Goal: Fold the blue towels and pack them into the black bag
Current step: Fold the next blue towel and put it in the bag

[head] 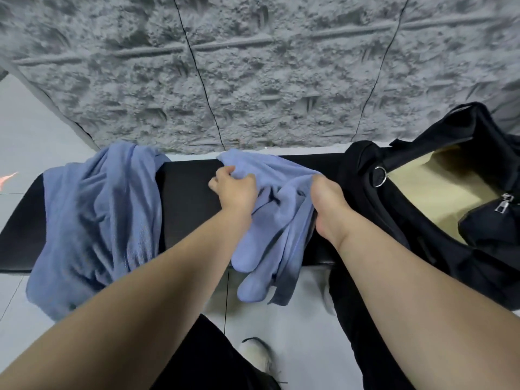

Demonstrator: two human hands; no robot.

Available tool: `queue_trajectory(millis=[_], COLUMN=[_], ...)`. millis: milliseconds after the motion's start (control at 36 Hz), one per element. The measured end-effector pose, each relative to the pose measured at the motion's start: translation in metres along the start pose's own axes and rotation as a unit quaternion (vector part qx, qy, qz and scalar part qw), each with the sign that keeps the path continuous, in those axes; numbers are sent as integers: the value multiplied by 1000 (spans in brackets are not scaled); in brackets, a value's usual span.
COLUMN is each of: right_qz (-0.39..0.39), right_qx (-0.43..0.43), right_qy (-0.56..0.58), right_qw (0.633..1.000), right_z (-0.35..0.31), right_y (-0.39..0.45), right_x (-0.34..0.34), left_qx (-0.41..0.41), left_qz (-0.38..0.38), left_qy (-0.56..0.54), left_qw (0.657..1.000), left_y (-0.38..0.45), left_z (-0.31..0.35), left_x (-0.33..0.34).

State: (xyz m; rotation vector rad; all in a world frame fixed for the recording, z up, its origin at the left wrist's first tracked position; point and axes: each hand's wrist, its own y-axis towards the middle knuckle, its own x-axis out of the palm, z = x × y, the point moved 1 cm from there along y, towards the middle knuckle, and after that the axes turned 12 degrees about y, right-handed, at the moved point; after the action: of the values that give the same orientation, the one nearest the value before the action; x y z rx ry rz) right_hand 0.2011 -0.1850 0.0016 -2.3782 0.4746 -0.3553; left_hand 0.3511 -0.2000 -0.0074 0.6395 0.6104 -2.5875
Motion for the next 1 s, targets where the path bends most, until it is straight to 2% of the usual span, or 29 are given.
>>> queue_trajectory(millis=[111, 194, 306, 389, 444, 500, 556, 611, 694, 778, 861, 1000], right_qz=[-11, -22, -27, -26, -15, -14, -23, -36, -55, -78, -91, -122], right_qx=[-15, -14, -11, -14, -19, -17, -21, -19, -6, 20, 22, -55], right_qy=[23, 30, 51, 78, 105, 132, 148, 150, 107, 37, -63, -290], right_qw=[1000, 999, 998, 996, 994, 991, 988, 988, 993, 996, 994, 948], right_z=[3, 4, 8, 10, 12, 13, 14, 14, 14, 18, 20, 20], right_y=[-7, -11, -13, -14, -11, -10, -11, -14, -17, -15, -14, -16], right_x=[-5, -8, -13, -14, -17, -20, -21, -19, -13, -10, -12, -16], left_qx=[-47, -73, -73, -68, -80, -109, -90, -50, -7, -29, -16, 25], left_qz=[9, -80, -227, -262, -226, -141, -35, 25, 23, -8, -12, 13], left_qy=[-41, -50, -5, 7, -53, -161, -206, -233, -237, -269, -272, -255], left_qw=[998, 993, 971, 963, 969, 971, 974, 971, 971, 963, 962, 966], left_y=[-16, -27, -35, -40, -42, -39, -34, -29, -26, -26, -23, -11], left_z=[-23, -38, -43, -44, -46, -48, -45, -42, -40, -42, -42, -41], left_x=[-10, -19, -32, -41, -44, -48, -56, -62, -60, -55, -55, -60])
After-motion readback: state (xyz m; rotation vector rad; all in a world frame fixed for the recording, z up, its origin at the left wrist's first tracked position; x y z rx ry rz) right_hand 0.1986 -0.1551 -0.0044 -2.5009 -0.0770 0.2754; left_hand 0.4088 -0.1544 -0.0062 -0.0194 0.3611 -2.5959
